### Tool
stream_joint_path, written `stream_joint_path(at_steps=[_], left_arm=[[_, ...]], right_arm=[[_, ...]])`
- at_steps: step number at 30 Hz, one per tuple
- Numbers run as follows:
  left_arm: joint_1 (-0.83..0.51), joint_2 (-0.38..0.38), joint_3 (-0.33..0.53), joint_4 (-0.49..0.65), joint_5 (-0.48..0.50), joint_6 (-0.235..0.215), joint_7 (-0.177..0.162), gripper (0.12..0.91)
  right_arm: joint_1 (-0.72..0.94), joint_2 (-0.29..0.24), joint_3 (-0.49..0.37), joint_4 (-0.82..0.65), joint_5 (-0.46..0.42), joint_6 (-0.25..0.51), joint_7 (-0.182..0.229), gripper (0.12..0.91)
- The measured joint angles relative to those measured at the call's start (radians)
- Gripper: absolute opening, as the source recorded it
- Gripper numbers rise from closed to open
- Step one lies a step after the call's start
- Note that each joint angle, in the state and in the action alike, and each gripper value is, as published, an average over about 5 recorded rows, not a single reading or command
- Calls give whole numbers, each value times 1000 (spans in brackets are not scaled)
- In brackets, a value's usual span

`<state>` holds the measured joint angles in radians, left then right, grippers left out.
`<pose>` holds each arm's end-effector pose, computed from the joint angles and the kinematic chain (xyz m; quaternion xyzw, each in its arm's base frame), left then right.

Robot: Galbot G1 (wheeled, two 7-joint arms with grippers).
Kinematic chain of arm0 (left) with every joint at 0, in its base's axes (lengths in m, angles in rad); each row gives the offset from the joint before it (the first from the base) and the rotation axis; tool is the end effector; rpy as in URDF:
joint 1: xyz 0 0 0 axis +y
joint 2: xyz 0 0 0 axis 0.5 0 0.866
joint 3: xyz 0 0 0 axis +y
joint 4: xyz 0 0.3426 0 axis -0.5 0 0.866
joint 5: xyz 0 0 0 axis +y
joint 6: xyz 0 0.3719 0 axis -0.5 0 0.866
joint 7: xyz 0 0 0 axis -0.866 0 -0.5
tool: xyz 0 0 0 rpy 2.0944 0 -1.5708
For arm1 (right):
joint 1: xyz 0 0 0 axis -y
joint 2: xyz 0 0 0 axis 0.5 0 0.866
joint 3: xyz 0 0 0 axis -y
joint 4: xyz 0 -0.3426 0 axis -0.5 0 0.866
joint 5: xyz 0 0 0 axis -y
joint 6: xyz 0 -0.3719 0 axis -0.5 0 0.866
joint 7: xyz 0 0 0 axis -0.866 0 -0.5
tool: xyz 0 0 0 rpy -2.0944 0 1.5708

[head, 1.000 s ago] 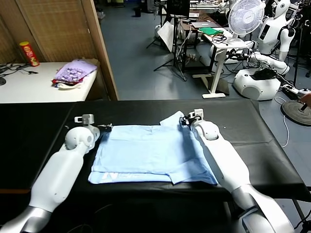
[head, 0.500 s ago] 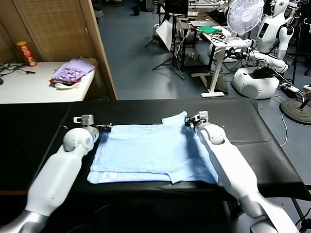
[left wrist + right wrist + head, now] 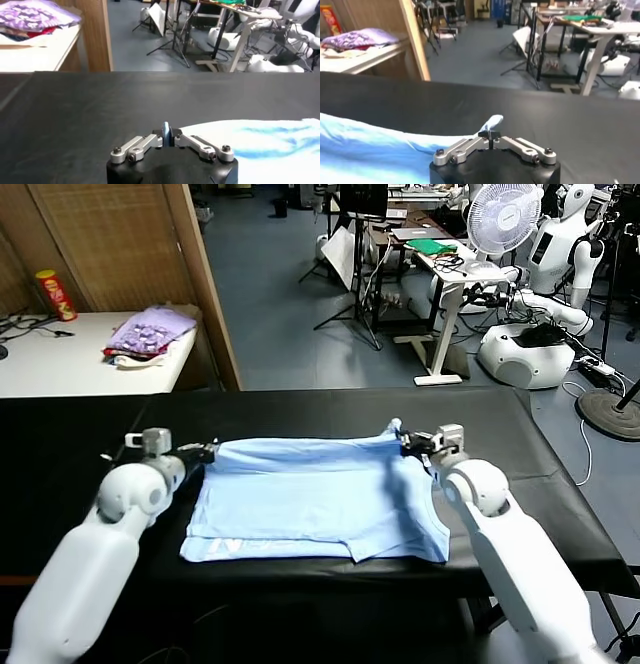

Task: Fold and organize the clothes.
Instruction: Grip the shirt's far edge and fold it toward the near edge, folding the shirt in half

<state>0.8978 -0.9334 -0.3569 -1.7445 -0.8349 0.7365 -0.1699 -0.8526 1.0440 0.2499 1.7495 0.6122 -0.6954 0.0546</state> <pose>0.3959 0.1168 -0.2032 -0.0721 -0.9570 0.0200 0.2803 0.4015 -0.0535 -0.2152 0.1435 -0.9591 0.0274 0.2423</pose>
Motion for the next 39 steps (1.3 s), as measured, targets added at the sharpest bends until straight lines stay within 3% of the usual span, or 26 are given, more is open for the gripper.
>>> stream_joint_path(at_steps=[11, 39], left_arm=[[134, 18, -36, -130, 7, 0, -12, 208], [248, 21, -81, -200, 60, 0, -10, 202]], right_arm=[[-115, -45, 35, 111, 20, -31, 12, 123], [-186, -64, 35, 165, 18, -41, 15, 123]])
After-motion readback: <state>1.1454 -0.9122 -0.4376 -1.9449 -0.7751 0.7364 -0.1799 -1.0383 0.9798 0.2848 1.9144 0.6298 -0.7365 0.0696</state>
